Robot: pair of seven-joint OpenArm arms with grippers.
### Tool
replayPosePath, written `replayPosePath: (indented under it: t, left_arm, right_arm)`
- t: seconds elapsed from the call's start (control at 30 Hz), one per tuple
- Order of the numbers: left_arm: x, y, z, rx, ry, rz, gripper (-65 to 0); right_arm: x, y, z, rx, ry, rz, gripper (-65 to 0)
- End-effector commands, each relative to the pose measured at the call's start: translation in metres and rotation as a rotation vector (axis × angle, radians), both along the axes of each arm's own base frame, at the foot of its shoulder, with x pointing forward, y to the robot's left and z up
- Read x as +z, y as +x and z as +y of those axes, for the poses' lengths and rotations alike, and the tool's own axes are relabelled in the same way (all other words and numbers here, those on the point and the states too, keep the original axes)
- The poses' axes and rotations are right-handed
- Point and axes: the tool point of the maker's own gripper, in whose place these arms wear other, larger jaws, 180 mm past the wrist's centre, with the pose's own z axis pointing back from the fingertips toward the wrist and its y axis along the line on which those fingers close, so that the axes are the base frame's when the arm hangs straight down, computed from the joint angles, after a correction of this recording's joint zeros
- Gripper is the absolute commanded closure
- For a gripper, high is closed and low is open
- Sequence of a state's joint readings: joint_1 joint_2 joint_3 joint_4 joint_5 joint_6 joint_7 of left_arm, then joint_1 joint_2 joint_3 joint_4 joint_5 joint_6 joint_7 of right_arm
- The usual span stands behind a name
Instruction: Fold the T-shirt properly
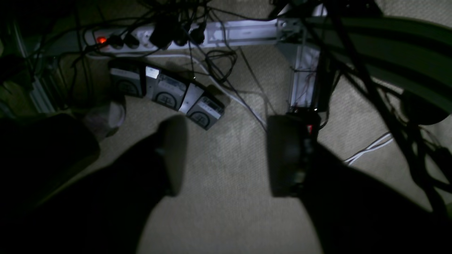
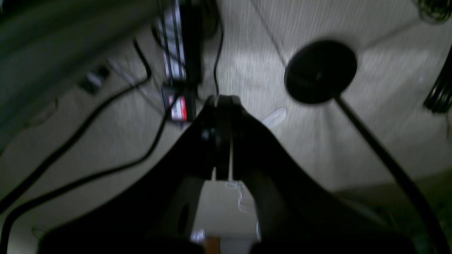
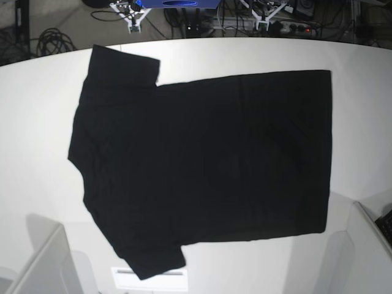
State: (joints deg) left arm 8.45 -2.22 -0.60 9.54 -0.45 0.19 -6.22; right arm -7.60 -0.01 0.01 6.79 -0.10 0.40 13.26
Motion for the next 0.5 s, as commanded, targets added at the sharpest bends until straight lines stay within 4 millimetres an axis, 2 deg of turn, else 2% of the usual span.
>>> replayPosePath:
  t: [0.0, 0.13, 0.3, 0.47]
  left_arm:
    - [0.000, -0.004, 0.001, -0.001, 0.004, 0.007, -23.4]
    - [0.000, -0.005, 0.001, -0.001, 0.004, 0.010, 0.0]
    - [0.000, -0.007, 0.000, 0.001, 0.003, 0.013, 0.0]
    - [0.001, -0.011, 0.000, 0.007, 0.002, 0.011, 0.0]
  right_arm:
    - [0.001, -0.013, -0.003, 0.007, -0.009, 0.012, 0.0]
    - [0.000, -0.032, -0.004, 0.010, -0.015, 0.127, 0.0]
    - [0.001, -0.029, -0.007, 0.010, -0.027, 0.265, 0.0]
    - [0.002, -0.023, -0.006, 0.010, -0.027, 0.271, 0.0]
